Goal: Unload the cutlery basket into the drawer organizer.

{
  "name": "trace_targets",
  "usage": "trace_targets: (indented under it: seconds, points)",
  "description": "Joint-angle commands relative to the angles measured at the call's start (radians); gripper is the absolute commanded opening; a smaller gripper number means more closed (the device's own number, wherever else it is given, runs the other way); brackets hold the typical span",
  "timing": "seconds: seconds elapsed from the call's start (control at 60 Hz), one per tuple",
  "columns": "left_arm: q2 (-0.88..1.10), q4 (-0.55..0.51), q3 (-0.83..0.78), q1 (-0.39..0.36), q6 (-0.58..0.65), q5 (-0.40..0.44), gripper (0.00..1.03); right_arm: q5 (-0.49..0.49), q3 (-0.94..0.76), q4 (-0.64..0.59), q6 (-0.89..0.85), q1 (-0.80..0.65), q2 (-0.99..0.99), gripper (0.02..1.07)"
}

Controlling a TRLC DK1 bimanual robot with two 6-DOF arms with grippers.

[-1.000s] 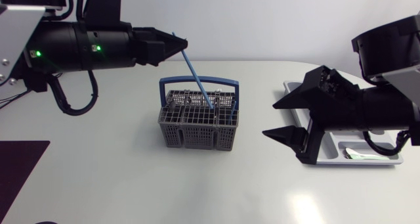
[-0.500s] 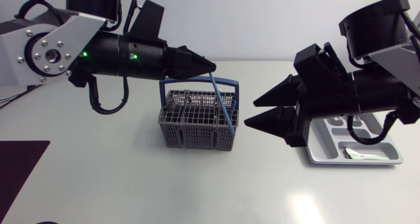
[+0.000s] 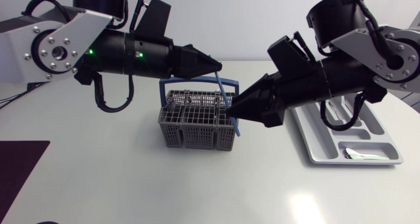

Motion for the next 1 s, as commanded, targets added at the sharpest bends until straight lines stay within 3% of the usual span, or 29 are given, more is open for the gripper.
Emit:
trace_targets:
  seconds: [0.0,0.283,0.883,0.983]
  points:
    - [0.020,0.003,0.028,-0.007,-0.024,0.014,0.03,-0.006,0.029,0.010,0.043,0.014,0.030,0.48]
    - [0.022,0.004,0.030,-0.004,-0.024,0.014,0.03,0.006,0.041,0.014,0.048,0.023,0.069,0.20]
    - [0.020,0.004,0.028,-0.004,-0.026,0.014,0.03,0.012,0.023,0.055,0.062,0.031,0.079,0.10]
    - [0.019,0.004,0.030,0.001,-0.026,0.014,0.09,0.012,0.015,0.058,0.063,0.031,0.075,0.09]
